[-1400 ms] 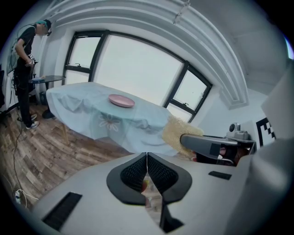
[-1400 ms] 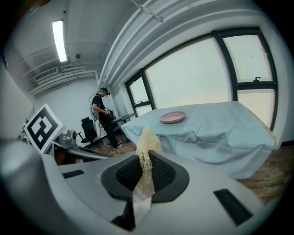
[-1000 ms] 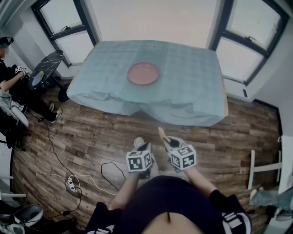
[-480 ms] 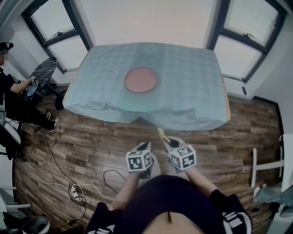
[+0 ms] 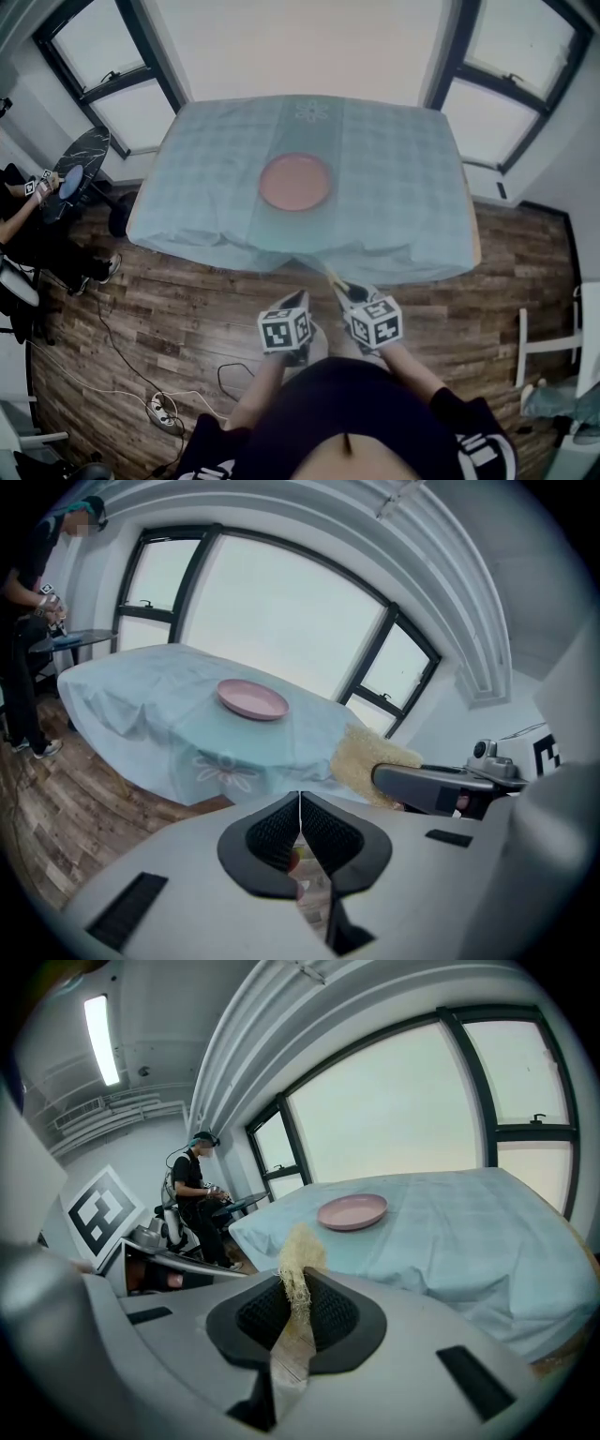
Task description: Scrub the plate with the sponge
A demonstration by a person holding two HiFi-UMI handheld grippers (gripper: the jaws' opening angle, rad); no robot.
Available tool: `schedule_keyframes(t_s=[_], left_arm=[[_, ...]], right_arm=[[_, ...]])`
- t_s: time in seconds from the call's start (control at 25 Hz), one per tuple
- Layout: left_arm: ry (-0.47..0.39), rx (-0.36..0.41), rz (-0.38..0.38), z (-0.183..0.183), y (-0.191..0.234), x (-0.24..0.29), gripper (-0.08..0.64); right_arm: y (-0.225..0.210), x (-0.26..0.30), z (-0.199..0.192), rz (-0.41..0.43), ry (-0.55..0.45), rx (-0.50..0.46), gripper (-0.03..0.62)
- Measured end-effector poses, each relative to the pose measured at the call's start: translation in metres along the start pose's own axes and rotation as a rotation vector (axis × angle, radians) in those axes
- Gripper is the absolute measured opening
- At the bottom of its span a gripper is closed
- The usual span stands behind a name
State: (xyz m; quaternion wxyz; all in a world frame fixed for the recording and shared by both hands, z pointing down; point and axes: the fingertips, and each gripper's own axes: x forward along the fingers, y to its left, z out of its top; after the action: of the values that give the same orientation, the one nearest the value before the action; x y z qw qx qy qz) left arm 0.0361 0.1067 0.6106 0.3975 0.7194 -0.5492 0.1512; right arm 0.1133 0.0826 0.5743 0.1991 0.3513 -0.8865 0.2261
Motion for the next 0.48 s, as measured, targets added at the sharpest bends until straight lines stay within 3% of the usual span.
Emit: schedule_keyframes(t_s=[0.48], left_arm=[[0.011,-0.014,-0.018,0.075,0.055,0.028,0.012]], right_arm=[[-0.01,0.069,0.063,-0.024,0.003,-0.008,0.035]])
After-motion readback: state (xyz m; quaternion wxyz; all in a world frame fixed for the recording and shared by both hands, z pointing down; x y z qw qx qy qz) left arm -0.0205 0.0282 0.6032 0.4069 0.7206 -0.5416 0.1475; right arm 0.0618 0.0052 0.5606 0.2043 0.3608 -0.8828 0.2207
